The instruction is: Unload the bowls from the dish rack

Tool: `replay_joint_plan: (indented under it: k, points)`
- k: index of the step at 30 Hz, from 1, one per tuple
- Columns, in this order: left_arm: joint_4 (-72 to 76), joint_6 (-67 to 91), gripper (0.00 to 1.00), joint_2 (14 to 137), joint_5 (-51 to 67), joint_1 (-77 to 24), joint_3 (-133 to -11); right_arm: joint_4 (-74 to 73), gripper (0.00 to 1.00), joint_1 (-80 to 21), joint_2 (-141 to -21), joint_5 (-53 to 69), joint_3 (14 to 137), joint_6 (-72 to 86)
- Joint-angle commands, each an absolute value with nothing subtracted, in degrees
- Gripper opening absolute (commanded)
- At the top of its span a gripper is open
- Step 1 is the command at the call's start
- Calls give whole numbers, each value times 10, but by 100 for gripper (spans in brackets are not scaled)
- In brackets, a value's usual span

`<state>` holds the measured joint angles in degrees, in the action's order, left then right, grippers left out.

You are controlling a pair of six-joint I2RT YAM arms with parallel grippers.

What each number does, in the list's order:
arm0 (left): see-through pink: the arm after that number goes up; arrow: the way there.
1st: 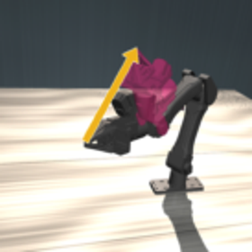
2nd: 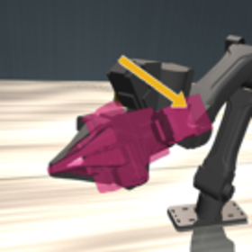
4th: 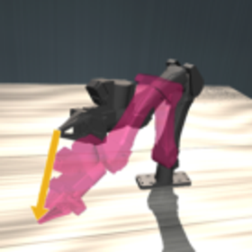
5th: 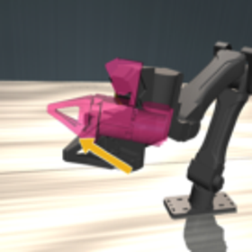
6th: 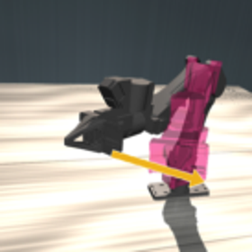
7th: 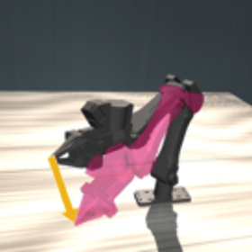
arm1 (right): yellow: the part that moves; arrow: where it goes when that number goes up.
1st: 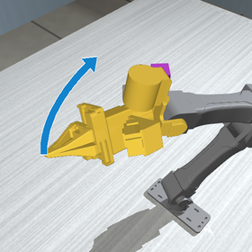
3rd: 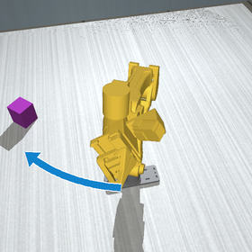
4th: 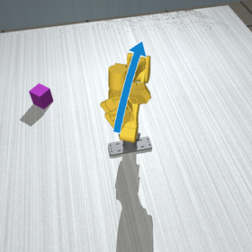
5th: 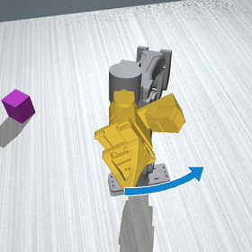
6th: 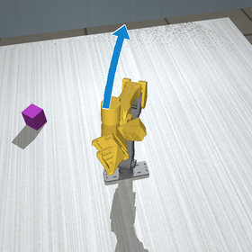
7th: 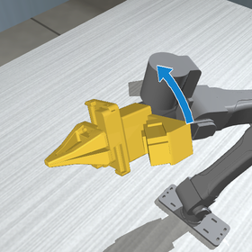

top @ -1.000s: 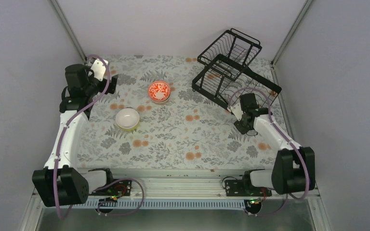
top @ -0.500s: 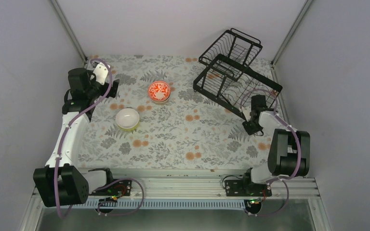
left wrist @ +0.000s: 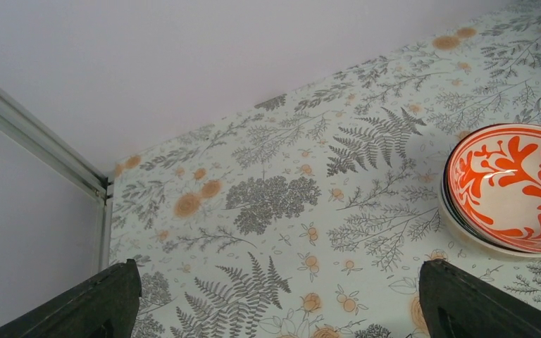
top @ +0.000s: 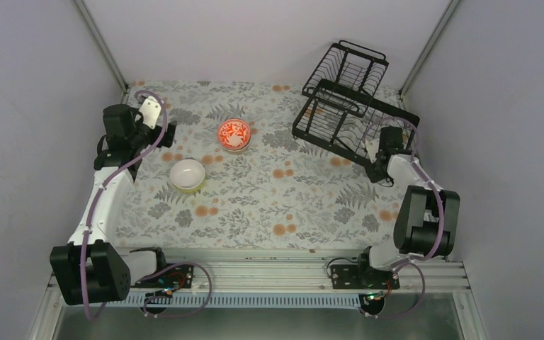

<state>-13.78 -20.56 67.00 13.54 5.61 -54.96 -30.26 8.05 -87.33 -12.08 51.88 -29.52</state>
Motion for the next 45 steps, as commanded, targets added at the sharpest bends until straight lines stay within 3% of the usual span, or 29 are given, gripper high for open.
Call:
replay_joint_plan:
  k: [1, 6, 13, 28, 45]
  points:
    - [-120, -211, 98, 666, 133, 54, -548, -345, 3, 91, -825, -53, 559, -285]
    - [-115, -207, 98, 669, 135, 54, -542, -397, 3, 100, -743, -24, 591, -278]
    - [-118, -204, 98, 666, 137, 54, -543, -456, 3, 111, -757, 20, 572, -278]
    - [-124, -209, 98, 659, 135, 54, -541, -270, 3, 182, -841, -50, 503, -270]
    - [-118, -207, 99, 656, 125, 54, -530, -104, 3, 209, -998, -90, 594, -247]
